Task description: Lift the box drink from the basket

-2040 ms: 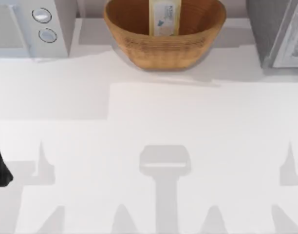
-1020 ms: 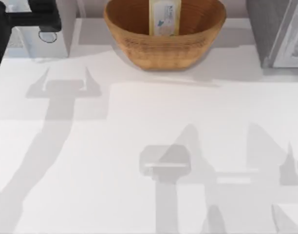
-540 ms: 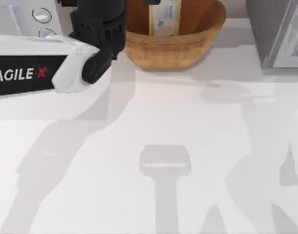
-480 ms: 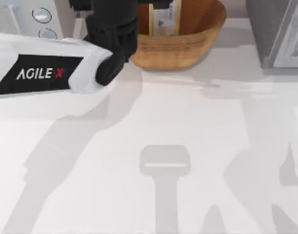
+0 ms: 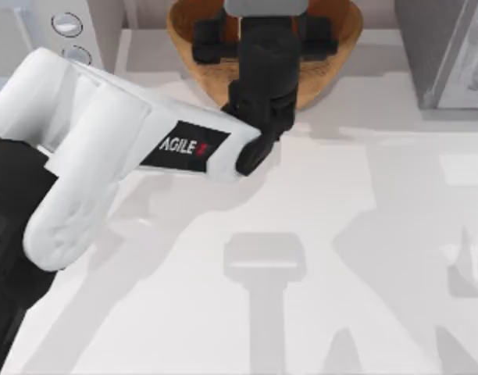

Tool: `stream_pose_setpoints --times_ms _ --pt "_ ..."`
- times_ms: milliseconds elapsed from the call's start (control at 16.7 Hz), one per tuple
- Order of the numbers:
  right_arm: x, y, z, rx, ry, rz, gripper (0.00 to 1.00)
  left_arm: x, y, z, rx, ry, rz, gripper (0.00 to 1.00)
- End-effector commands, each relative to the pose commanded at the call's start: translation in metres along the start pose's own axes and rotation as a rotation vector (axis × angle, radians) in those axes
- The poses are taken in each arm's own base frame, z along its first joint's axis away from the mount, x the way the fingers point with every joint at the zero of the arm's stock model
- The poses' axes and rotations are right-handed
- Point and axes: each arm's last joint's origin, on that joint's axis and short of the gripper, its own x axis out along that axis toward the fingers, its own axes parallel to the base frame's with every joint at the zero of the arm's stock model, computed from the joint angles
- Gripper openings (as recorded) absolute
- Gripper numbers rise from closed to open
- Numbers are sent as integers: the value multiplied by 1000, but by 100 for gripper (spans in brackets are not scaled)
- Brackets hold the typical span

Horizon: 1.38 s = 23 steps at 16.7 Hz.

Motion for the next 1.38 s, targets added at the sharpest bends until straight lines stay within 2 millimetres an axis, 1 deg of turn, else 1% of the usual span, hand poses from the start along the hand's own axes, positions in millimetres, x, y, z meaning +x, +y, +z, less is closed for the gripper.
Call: stream_pose_setpoints --times_ms 300,360,480,960,1080,1260,1380 --pt "0 0 0 0 0 0 100 0 -1 -2 0 0 0 100" --pt "0 0 0 0 0 0 100 1 1 6 -12 -15 3 100" --pt "0 0 0 0 0 0 100 3 0 3 -4 -6 1 100" --pt "0 0 0 0 0 0 100 46 -2 -2 0 0 0 100" --pt "0 0 0 0 0 0 100 50 -1 -2 0 0 0 100" --pt "0 0 0 0 0 0 100 50 -1 -2 0 0 0 100" --pt "0 0 0 0 0 0 100 50 -1 -2 0 0 0 85"
